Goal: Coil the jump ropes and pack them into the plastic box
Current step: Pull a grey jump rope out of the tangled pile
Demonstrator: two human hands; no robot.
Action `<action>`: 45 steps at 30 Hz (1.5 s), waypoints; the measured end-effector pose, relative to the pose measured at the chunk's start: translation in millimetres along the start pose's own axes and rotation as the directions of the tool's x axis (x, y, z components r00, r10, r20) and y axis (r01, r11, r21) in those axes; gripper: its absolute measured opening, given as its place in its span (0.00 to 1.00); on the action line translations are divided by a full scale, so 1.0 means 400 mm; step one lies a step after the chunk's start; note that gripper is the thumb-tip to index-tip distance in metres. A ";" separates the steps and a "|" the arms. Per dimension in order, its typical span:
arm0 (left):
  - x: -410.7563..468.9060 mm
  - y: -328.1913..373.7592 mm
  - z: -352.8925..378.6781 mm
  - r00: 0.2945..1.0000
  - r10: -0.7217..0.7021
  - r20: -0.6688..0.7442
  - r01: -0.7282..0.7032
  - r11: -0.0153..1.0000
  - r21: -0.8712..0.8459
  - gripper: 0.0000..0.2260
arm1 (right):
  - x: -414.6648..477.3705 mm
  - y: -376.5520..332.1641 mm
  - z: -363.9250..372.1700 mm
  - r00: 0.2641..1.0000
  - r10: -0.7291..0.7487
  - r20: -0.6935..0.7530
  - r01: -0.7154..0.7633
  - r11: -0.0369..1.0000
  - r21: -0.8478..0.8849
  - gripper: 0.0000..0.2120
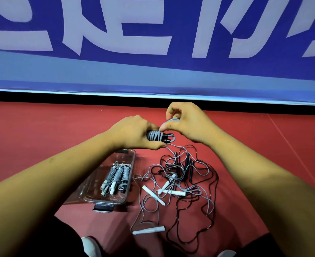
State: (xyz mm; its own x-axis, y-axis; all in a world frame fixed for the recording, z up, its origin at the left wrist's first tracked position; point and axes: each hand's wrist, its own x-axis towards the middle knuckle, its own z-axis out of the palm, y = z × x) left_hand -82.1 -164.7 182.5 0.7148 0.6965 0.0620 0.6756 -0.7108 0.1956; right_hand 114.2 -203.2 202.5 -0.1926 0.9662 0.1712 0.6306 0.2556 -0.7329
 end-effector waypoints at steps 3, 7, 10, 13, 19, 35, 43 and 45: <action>-0.004 -0.006 -0.013 0.997 0.077 -0.010 -0.078 0.987 -0.143 0.21 | -0.002 0.025 -0.015 1.000 0.002 0.025 -0.005 0.993 0.118 0.08; -0.007 -0.005 -0.010 0.996 0.072 -0.051 -0.084 0.955 -0.284 0.21 | -0.008 0.064 0.002 0.997 0.020 0.080 -0.030 0.991 0.132 0.06; -0.009 -0.015 -0.016 0.999 -0.020 -0.041 -0.008 0.803 -0.596 0.21 | -0.009 0.066 0.024 0.991 0.041 0.124 -0.057 0.990 0.131 0.11; -0.013 -0.011 -0.025 1.000 -0.019 -0.017 0.001 0.689 -0.724 0.27 | -0.011 0.066 0.033 0.990 0.057 0.131 -0.076 0.986 0.147 0.14; 0.005 -0.003 -0.016 0.967 -0.249 -0.045 0.078 0.462 -0.884 0.10 | 0.006 0.053 0.060 0.996 0.093 -0.002 -0.093 0.996 0.013 0.11; 0.009 -0.053 0.018 0.943 -0.233 0.238 0.270 0.953 -0.135 0.13 | -0.018 0.020 0.086 0.922 -0.106 0.373 0.303 0.797 -0.522 0.12; -0.005 -0.040 0.020 0.987 0.107 -0.119 -0.068 0.953 0.296 0.22 | -0.008 0.023 0.044 0.985 0.104 0.137 -0.105 0.995 -0.002 0.14; -0.007 -0.038 0.017 0.971 0.178 -0.160 -0.116 0.935 0.335 0.22 | -0.006 0.027 0.043 0.971 0.177 0.160 -0.216 0.938 0.270 0.15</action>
State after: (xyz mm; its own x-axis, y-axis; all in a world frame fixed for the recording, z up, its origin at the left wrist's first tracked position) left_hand -93.2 -156.5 172.7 0.7852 0.5658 0.2515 0.6094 -0.7781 -0.1522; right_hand 108.6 -203.5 183.0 -0.1953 0.9783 -0.0690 0.4303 0.0222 -0.9024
